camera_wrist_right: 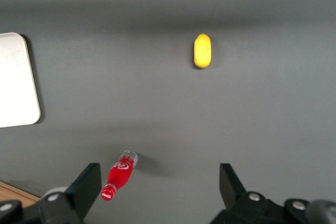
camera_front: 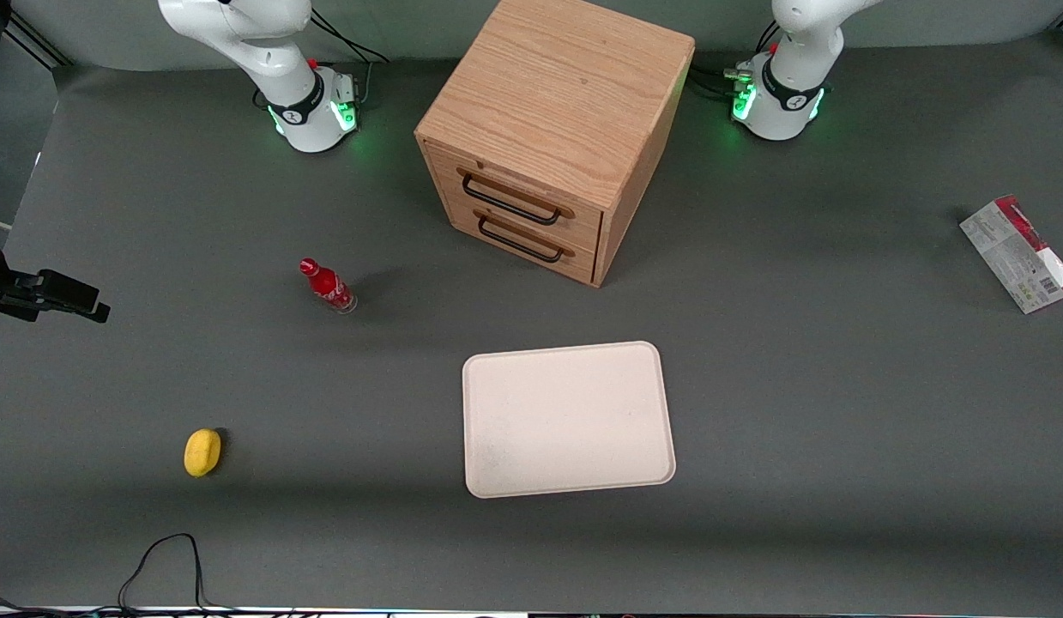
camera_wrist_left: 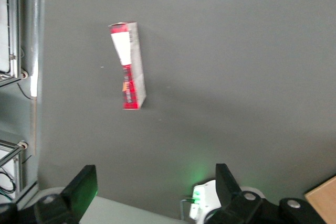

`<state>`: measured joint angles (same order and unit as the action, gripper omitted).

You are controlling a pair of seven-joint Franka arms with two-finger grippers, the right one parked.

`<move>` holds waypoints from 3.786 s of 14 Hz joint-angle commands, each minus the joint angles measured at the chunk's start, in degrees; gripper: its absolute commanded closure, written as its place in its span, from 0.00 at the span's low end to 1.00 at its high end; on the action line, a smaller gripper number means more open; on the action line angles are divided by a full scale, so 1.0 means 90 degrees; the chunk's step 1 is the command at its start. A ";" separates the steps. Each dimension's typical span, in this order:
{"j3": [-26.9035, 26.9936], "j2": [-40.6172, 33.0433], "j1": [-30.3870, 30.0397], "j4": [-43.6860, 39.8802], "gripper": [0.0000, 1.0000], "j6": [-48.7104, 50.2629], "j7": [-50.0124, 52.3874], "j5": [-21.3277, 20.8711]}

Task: Place red cookie box on tray

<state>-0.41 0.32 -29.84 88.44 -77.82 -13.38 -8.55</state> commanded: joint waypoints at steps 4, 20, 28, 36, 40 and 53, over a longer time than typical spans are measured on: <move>-0.0082 0.0530 -0.1175 -0.0715 0.00 0.0161 -0.1315 -0.0310; -0.0013 0.1515 -0.1733 0.2858 0.02 -0.4496 -0.0186 -0.0193; -0.0023 0.2366 -0.1616 0.2927 0.02 -0.5328 0.0412 -0.0213; -0.0023 0.2474 -0.1480 0.2927 0.99 -0.5475 0.0432 -0.0281; -0.0013 0.2484 -0.1372 0.2927 1.00 -0.5445 0.0706 -0.0300; -0.0120 0.0758 -0.0709 0.2548 1.00 -0.3136 0.0383 -0.0564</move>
<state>-1.77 15.16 -39.66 111.48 -114.26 -9.25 -12.67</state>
